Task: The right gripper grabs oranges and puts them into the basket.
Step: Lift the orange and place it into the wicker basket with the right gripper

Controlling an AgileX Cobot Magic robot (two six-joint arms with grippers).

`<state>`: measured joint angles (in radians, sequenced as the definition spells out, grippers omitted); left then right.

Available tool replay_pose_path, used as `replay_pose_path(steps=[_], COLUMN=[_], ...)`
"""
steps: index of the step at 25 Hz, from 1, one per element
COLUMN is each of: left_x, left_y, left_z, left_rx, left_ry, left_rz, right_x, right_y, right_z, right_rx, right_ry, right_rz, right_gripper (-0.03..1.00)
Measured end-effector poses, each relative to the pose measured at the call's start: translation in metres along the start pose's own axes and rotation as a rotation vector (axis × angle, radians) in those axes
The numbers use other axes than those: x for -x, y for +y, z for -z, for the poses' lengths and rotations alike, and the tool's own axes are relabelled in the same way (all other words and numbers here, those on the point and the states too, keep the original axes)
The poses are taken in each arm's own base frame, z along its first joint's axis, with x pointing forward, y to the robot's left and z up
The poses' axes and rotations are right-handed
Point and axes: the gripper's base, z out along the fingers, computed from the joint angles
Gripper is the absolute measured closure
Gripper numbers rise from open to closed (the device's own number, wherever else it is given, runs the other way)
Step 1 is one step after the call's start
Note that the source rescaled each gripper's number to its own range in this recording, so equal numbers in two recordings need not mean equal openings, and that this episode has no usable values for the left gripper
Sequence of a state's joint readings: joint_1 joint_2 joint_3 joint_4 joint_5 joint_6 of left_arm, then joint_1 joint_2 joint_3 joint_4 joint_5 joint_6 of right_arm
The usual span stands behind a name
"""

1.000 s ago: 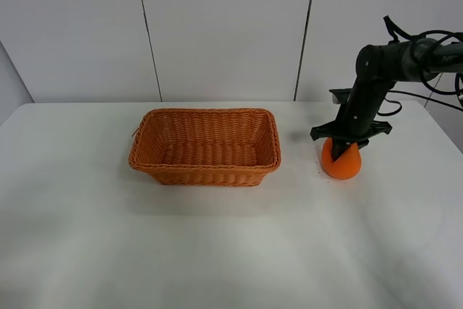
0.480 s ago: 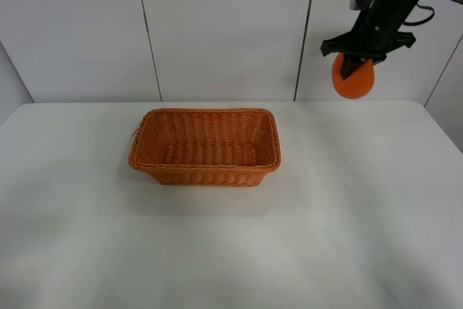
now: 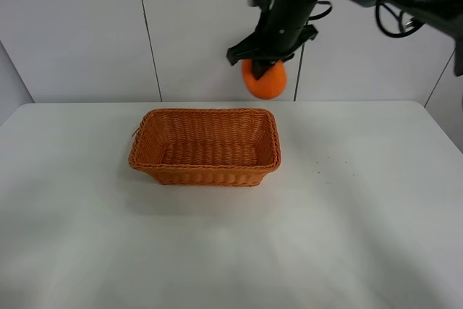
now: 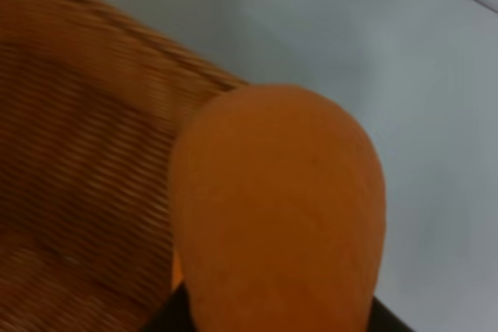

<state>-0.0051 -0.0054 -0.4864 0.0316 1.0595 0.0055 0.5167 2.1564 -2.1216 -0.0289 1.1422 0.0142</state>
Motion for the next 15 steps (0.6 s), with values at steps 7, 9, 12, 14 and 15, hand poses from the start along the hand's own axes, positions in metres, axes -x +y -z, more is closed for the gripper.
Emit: replay_pose_path(steps=[7, 9, 12, 14, 15], left_x=[0.0, 0.0, 0.0, 0.0, 0.0], left_y=[0.0, 0.0, 0.0, 0.0, 0.0], left_z=[0.0, 0.0, 0.0, 0.0, 0.0], left_rx=[0.0, 0.0, 0.0, 0.0, 0.0], left_ry=[0.0, 0.0, 0.0, 0.0, 0.0], left_rz=[0.0, 0.0, 0.0, 0.0, 0.0], right_x=[-0.008, -0.013, -0.019, -0.019, -0.019], right_y=[0.051, 0.054, 0.055, 0.055, 0.056], right_z=[-0.089, -0.107, -0.121, -0.123, -0.122], right_rx=[0.041, 0.047, 0.046, 0.049, 0.052], right_ry=[0.012, 0.032, 0.06, 0.063, 0.062], right_rz=[0.072, 0.065, 0.043, 0.039, 0.036], right_gripper=[0.97, 0.97, 0.66, 0.31, 0.17])
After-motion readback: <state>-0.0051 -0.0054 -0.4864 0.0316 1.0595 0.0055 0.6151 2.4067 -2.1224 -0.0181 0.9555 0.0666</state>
